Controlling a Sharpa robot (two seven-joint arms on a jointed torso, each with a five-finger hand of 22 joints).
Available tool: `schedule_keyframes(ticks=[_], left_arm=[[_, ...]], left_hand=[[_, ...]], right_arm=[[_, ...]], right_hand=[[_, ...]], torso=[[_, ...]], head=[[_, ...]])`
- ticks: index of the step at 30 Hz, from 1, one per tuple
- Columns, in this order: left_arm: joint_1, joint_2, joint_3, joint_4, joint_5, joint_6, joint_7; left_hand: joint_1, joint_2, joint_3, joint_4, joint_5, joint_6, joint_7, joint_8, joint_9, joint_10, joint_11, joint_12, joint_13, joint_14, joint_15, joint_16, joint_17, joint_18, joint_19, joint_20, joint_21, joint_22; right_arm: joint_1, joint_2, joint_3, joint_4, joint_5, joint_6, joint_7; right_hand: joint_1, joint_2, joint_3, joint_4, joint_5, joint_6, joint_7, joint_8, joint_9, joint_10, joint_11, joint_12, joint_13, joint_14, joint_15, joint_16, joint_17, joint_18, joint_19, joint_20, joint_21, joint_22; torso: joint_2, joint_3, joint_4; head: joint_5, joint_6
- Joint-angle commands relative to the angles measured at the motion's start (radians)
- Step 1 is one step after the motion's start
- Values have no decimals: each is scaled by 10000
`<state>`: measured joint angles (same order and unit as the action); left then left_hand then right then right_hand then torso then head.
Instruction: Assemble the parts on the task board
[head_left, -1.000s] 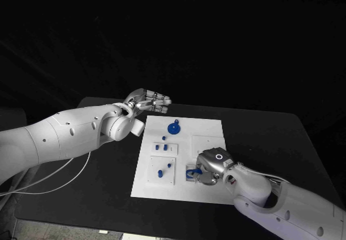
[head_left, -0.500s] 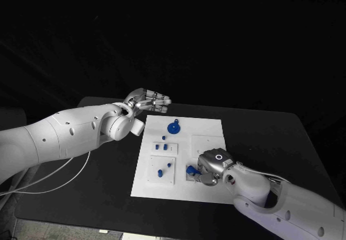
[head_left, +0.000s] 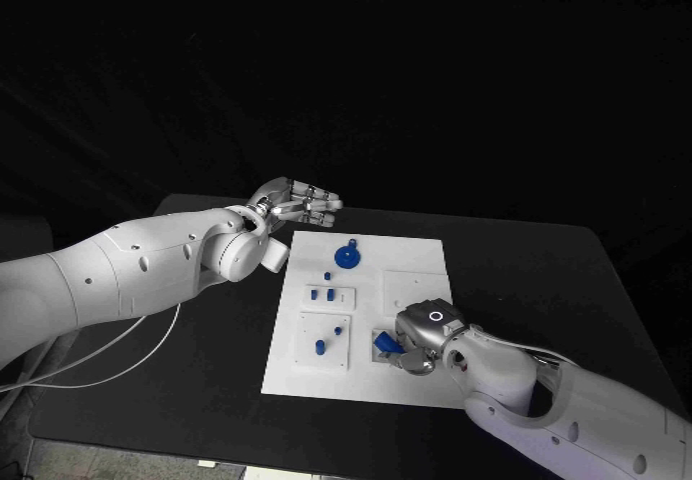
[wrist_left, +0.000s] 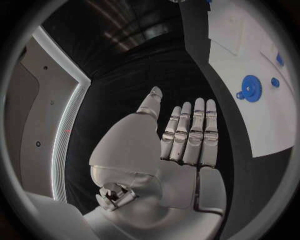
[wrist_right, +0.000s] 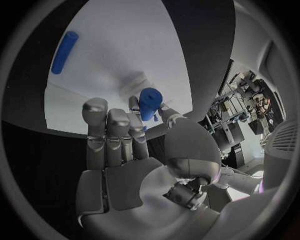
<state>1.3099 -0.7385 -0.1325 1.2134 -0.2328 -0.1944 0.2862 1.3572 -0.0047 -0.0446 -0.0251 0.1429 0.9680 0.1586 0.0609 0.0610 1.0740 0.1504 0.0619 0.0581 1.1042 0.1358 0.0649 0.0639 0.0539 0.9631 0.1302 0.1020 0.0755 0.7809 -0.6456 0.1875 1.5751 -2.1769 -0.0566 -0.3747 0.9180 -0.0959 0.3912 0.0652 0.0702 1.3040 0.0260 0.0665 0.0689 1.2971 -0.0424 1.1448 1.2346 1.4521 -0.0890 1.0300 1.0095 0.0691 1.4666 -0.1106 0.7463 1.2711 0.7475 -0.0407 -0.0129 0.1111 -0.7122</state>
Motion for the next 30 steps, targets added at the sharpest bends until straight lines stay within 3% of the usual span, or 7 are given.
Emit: schedule_keyframes(ticks=[1,13,22,30], left_arm=[[2,26,5,8,-44,132,9],[2,27,4,2,-70,140,-30],[2,31,3,-8,-96,158,-62],[2,45,0,-25,-109,170,-93]], left_hand=[[-110,10,37,27,53,81,-4,48,9,-77,-4,-1,2,-33,66,-5,6,-15,14,7,14,-6],[-130,2,38,51,47,110,-6,49,10,-88,0,-2,2,-55,72,-7,5,-15,7,11,11,-6],[-144,-5,42,72,48,128,-7,50,11,-89,-1,-1,2,-58,73,-6,6,-14,4,13,10,-6],[-144,-5,42,72,48,128,-7,50,11,-89,-1,-1,2,-58,73,-6,6,-14,4,13,10,-6]], right_arm=[[-14,43,-8,35,272,-220,-316],[-10,146,52,16,1168,-408,-847],[143,294,121,-190,2646,395,-1314],[232,387,131,-350,3475,988,-1579]], right_hand=[[-90,331,55,-330,155,45,-25,-20,-2,85,-20,36,36,0,-31,31,33,-86,534,-34,73,22],[-298,571,126,-598,376,71,-44,-22,-2,145,-37,79,94,23,-36,123,100,-83,537,-42,160,44],[-471,760,-32,-546,220,28,-25,-19,0,120,-23,31,75,16,-25,105,83,-74,527,-30,78,7],[-596,769,-164,-427,-3,11,-18,-22,1,109,-16,4,54,11,-21,86,69,-72,527,-28,53,-3]], torso=[[4,0,4],[-2,-9,2],[-1,-9,-3],[2,-8,-2]], head=[[5,11],[28,5],[20,10],[-2,-4]])
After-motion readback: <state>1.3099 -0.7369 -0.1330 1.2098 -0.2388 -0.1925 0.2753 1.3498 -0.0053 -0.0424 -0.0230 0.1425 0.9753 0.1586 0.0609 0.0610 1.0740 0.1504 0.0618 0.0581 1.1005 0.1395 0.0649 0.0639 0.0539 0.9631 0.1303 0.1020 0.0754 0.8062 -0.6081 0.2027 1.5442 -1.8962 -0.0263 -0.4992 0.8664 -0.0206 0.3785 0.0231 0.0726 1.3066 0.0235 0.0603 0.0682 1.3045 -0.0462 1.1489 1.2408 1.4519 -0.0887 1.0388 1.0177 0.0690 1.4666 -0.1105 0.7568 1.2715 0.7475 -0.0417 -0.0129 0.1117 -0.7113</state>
